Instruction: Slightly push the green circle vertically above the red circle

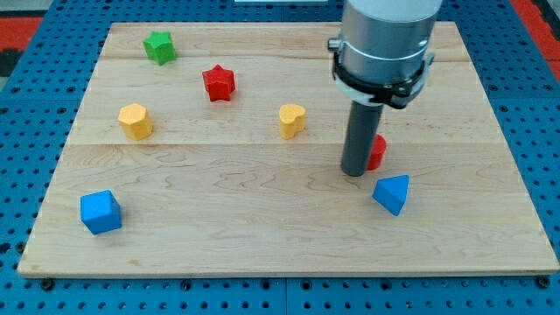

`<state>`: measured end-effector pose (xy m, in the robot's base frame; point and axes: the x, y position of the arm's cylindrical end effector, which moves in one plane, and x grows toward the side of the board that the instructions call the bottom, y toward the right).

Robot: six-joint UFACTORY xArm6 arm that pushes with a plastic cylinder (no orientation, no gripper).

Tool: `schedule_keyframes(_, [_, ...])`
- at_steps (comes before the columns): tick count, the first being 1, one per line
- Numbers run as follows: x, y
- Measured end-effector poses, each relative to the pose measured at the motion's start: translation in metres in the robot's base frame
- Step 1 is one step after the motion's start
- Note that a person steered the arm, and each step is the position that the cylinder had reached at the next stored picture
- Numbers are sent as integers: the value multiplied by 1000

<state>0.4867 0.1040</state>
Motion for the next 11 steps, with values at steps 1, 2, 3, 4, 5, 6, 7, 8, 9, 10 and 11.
schedule_keyframes(1, [21,30])
schedule_keyframes(2, [59,30])
schedule_keyframes(3, [7,74])
schedule_keyframes(4, [-98,117])
schedule_keyframes(5, [-197,116])
schedule_keyframes(6, [-268,76])
schedule_keyframes(7, [-279,45])
schedule_keyframes(8, [-278,50])
schedule_keyframes(9, [-247,54])
schedule_keyframes(10, [-222,56])
schedule_keyframes(11, [-294,58])
